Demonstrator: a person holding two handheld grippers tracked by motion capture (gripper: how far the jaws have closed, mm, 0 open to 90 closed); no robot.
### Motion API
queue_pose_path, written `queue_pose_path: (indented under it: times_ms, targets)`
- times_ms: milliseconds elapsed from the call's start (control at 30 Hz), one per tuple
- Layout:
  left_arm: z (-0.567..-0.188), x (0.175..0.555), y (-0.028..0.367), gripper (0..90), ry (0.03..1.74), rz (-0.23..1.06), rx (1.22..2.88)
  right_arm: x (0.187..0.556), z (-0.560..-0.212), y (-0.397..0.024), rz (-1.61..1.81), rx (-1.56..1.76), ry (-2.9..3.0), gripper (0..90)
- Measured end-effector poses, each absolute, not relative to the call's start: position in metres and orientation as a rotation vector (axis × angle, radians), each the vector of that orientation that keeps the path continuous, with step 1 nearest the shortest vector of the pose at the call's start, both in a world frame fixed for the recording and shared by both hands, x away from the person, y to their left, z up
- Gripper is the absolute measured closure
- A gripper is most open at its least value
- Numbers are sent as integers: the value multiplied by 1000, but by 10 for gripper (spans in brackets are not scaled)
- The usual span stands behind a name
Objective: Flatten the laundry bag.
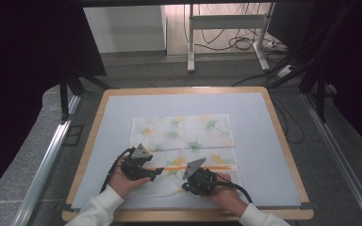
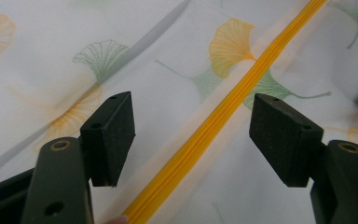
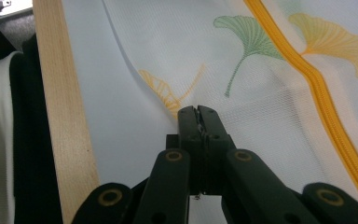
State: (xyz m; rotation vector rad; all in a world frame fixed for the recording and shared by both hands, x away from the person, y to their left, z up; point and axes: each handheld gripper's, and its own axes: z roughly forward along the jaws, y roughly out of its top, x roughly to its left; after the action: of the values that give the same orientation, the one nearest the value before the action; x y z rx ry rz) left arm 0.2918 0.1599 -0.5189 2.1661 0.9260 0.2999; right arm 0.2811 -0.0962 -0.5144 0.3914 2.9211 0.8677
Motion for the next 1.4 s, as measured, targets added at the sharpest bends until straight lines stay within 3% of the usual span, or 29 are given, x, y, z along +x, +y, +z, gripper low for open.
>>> queue_pose_path:
  times_ms: [133, 300, 433, 1200, 1233, 1300, 1400]
  targets:
    - [-517, 284, 167, 488, 910, 264, 2196, 280, -513, -98, 908, 416, 2936, 894]
    - [-523, 279, 172, 786, 914, 179, 2250, 275, -511, -99, 947, 424, 2959, 894]
    - [-531, 276, 177, 890, 931, 140, 2276, 271, -511, -100, 973, 422, 2971, 894]
    - [-533, 259, 183, 900, 938, 86, 2254, 252, -519, -104, 1028, 395, 3060, 878]
    - [-533, 259, 183, 900, 938, 87, 2254, 252, -518, -105, 1032, 385, 3063, 844]
    - [-533, 259, 183, 900, 939, 88, 2254, 252, -514, -105, 1049, 391, 3033, 656]
    - [-533, 259, 182, 900, 942, 91, 2256, 259, -503, -108, 1077, 408, 2958, 552]
